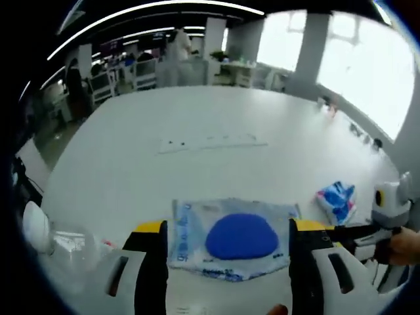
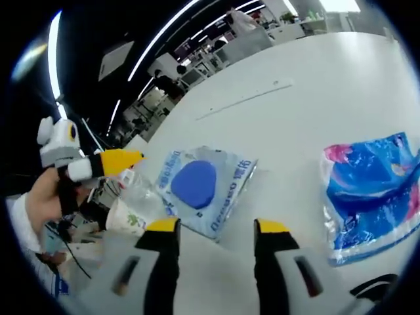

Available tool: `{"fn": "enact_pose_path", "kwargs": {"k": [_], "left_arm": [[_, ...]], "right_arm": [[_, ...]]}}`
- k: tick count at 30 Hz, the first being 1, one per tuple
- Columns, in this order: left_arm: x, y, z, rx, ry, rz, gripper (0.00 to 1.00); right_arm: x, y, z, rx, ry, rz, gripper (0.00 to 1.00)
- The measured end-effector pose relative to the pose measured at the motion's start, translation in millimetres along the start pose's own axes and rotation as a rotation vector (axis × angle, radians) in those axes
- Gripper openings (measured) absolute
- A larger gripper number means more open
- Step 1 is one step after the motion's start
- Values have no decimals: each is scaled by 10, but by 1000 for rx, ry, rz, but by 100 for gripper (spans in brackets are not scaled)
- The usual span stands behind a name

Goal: Arrange the tabletop items into an orderly group along one side of the table until the central work area is clear of visible clutter.

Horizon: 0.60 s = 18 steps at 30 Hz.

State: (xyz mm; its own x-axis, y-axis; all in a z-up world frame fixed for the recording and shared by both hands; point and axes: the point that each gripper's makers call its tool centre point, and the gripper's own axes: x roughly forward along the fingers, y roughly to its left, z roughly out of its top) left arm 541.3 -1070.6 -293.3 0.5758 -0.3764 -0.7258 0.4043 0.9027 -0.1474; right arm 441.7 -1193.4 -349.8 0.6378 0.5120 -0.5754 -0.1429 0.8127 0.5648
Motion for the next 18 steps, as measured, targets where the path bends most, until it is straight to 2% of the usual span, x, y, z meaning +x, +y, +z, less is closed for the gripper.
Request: {"fn": "enact_pose_path", "kwargs": {"k": [2,6,8,12,18], "left_arm": [[63,18,-10,17,28,-13,68],[95,77,-28,53,54,18,65],[120,120,-70,44,76,33,63],[193,145,-185,11,132,25,63],[240,258,-224,24,163,45,51]], "right_arm": [[-8,10,-9,-25,3,0,41],[-21,23,-35,-37,8,6,40],[-14,19,-60,-33,17,8,40],[-3,0,-91,-32,28,3,39],[24,-9,-75,-24,29,-6,38]]}}
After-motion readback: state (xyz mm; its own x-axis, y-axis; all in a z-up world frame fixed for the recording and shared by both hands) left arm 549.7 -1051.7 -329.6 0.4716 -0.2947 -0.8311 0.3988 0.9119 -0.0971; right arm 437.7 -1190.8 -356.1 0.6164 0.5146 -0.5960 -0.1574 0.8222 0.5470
